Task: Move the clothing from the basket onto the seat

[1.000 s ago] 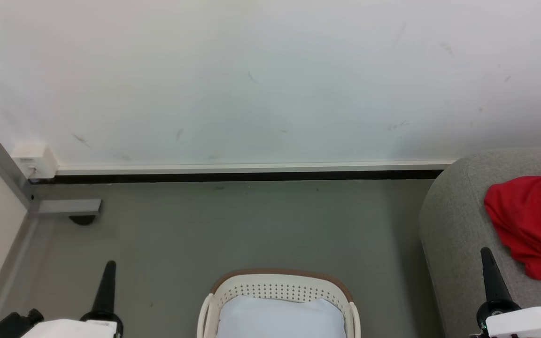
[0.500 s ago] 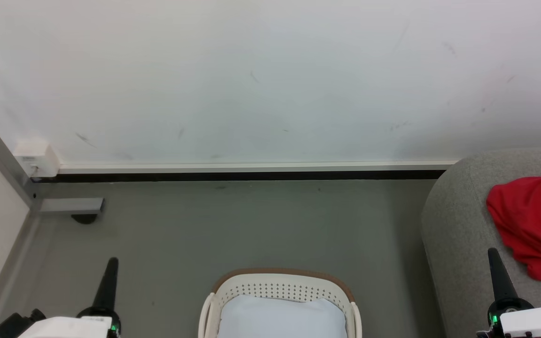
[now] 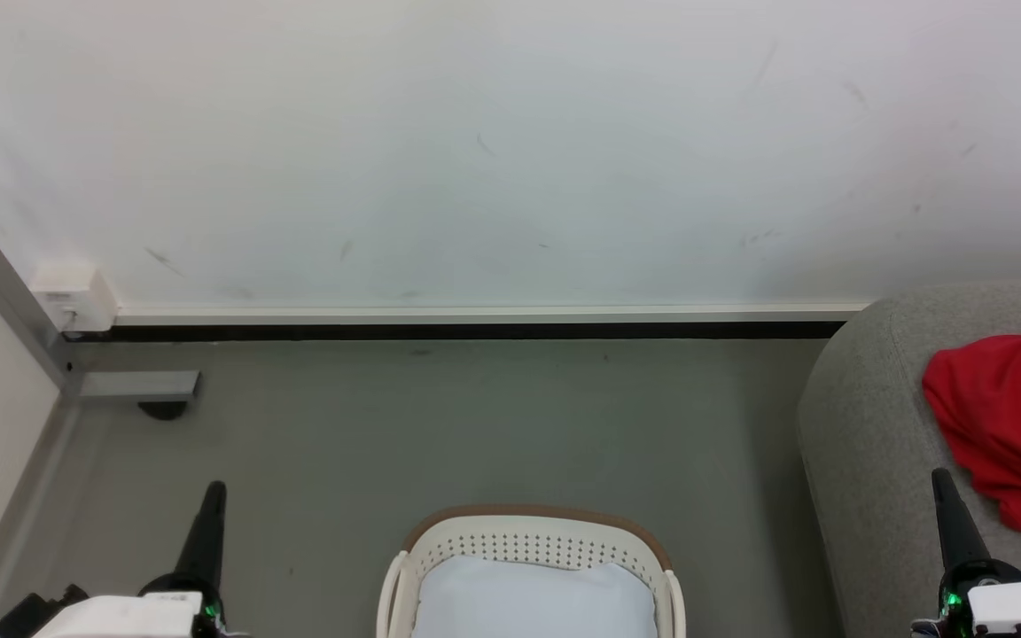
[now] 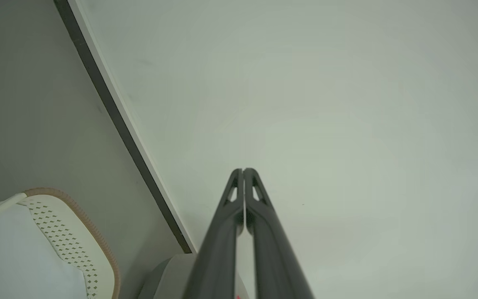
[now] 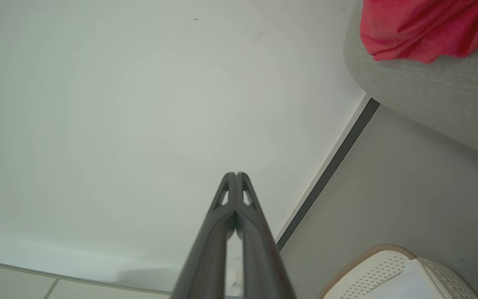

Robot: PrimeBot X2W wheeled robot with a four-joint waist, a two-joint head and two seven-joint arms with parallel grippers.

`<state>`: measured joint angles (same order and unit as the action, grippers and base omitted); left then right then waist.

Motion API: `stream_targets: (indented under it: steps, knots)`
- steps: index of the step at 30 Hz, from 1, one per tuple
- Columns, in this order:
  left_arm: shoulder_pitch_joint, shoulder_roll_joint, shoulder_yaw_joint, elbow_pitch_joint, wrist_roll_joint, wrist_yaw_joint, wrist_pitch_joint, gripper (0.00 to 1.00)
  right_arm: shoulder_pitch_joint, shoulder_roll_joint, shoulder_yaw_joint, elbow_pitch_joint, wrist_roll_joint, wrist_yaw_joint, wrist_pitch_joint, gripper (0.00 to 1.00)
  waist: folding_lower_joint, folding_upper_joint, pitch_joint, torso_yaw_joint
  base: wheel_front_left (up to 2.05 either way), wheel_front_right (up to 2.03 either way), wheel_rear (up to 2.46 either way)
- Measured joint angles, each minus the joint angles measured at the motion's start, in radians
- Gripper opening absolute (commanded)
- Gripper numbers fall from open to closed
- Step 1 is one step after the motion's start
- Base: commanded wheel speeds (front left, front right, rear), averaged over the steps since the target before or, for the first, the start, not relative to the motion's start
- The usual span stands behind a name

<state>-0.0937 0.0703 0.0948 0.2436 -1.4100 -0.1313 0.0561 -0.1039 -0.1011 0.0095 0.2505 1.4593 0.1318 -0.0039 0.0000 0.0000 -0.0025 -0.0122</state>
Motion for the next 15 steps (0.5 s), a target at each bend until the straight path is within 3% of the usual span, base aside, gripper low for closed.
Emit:
stream_targets:
  steps: [15]
  knots:
    - [-0.009,-0.011,0.010,0.004,-0.103,0.000,0.031,0.00,-0.001,-0.002,-0.021,-0.001,0.112,0.000,0.026,0.00,0.0000,0.0000,0.001,0.006,0.00,0.00,0.00]
